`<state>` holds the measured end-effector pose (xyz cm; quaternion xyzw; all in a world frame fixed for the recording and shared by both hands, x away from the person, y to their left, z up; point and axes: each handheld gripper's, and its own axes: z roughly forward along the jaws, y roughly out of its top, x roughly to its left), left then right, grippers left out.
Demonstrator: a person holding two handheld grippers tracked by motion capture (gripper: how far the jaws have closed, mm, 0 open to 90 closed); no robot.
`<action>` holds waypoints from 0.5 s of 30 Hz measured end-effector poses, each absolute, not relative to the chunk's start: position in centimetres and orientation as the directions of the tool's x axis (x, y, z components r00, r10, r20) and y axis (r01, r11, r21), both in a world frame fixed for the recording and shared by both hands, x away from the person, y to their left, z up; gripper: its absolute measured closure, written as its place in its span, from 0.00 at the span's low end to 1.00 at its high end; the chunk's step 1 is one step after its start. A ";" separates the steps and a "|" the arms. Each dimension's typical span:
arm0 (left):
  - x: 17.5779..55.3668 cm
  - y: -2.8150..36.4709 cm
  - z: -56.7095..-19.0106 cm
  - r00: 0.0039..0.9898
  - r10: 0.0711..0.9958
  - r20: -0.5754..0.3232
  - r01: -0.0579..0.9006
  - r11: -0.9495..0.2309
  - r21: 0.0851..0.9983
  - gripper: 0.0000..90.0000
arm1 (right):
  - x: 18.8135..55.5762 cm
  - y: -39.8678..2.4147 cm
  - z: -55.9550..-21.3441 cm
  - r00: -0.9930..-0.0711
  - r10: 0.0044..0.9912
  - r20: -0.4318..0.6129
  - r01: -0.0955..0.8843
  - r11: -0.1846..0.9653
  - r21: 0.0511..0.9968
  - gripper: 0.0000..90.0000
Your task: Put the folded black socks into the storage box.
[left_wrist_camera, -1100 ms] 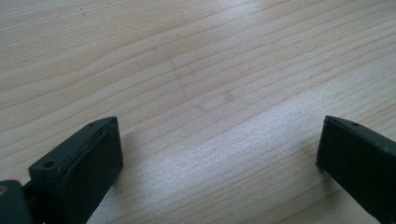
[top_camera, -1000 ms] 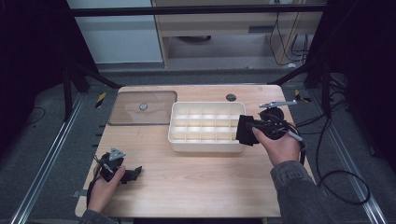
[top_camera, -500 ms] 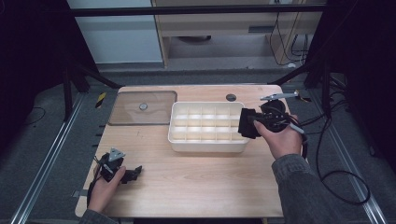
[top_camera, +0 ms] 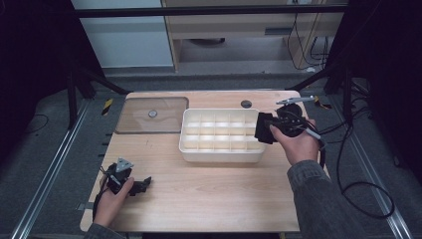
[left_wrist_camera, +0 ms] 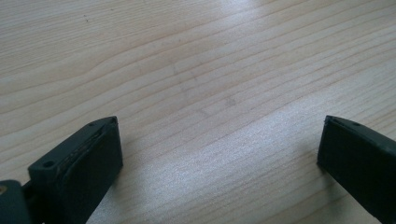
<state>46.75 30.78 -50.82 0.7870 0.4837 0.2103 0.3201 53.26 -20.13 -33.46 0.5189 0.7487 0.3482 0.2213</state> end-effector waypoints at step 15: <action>46.7 30.8 -50.8 0.444 0.896 0.021 0.626 -0.326 0.709 0.00 | 54.8 -19.4 -34.9 -0.345 0.939 0.000 0.620 0.227 0.751 0.75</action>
